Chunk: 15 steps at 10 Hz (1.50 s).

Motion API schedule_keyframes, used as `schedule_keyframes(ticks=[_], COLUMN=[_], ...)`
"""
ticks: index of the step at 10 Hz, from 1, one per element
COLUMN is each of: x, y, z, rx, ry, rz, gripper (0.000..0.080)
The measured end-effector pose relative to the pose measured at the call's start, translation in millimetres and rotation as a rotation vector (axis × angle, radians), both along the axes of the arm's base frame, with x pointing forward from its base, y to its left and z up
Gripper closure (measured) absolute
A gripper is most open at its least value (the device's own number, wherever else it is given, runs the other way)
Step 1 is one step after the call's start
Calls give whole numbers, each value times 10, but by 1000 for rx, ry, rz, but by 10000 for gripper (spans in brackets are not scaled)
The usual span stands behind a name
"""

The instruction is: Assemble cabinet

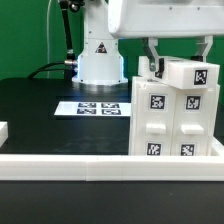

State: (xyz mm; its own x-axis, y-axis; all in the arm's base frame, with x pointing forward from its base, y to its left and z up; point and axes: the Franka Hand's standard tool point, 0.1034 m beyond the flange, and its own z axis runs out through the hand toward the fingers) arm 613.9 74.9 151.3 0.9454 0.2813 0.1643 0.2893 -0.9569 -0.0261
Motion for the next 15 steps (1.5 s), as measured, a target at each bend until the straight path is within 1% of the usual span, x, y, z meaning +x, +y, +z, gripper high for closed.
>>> schedule_keyframes(ticks=[2, 3, 7, 9, 13, 14, 15], x=[-4, -3, 13, -19, -36, -42, -45], y=[-6, 0, -1, 5, 7, 11, 19], z=[-6, -5, 10, 1, -16, -17, -17], rx=[-1, 22, 79, 123, 200, 227, 239], ry=[1, 10, 27, 26, 51, 66, 75], rz=[-3, -134, -497, -747, -1099, -1221, -1292], gripper=[239, 239, 239, 238, 238, 238, 238])
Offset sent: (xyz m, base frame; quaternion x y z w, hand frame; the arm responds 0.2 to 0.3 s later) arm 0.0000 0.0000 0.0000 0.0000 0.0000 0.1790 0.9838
